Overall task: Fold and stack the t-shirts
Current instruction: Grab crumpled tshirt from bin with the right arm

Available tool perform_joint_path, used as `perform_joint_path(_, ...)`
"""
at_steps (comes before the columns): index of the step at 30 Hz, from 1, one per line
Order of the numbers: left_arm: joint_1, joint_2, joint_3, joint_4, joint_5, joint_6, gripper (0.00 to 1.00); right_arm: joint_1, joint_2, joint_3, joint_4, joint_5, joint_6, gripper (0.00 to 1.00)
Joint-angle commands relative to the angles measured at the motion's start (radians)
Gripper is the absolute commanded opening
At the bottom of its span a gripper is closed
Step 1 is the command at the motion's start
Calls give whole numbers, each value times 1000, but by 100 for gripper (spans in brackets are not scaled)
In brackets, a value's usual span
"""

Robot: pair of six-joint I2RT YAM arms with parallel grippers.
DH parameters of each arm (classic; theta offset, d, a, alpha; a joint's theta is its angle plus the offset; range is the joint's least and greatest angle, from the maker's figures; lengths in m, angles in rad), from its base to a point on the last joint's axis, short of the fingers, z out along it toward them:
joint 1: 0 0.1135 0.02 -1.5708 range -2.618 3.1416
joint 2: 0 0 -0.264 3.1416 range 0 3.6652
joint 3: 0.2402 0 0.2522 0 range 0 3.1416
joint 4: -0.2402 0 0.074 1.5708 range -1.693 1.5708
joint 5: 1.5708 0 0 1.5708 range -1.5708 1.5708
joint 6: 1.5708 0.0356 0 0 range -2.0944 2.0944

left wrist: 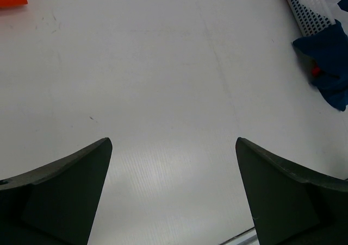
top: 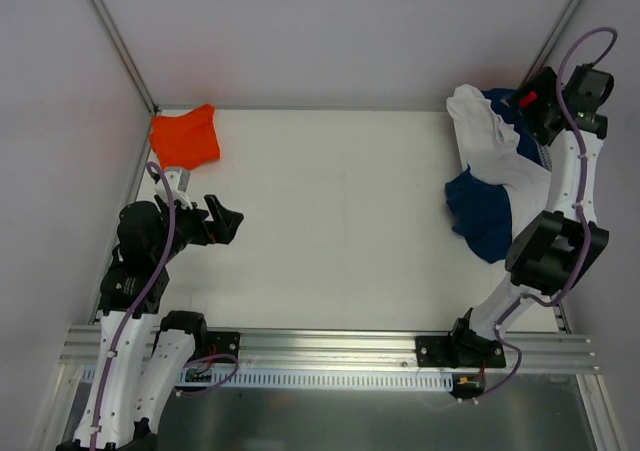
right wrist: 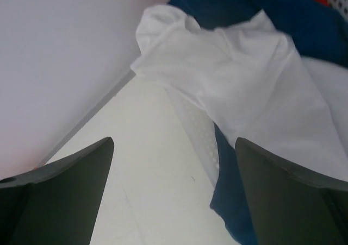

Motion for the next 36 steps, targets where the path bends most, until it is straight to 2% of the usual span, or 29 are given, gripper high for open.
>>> perform_joint_path(1, -9, -13, 17, 18, 20, 9, 99, 9, 132, 202, -101, 62, -45, 99)
perform_joint_path(6, -9, -5, 19, 16, 34, 10, 99, 14, 307, 364, -96, 90, -75, 99)
perform_joint_path(10, -11, 10, 17, 16, 43, 15, 99, 23, 431, 396, -58, 110, -99, 99)
perform_joint_path(15, -11, 29, 16, 15, 46, 18, 99, 35, 511, 401, 25, 122, -107, 99)
perform_joint_path(20, -11, 38, 17, 15, 48, 20, 99, 47, 574, 468, 33, 128, -122, 99)
perform_joint_path(29, -11, 46, 17, 12, 56, 24, 99, 54, 553, 479, 24, 167, -179, 99)
perform_joint_path(36, -11, 43, 17, 12, 56, 24, 99, 43, 462, 465, -4, 292, -210, 99)
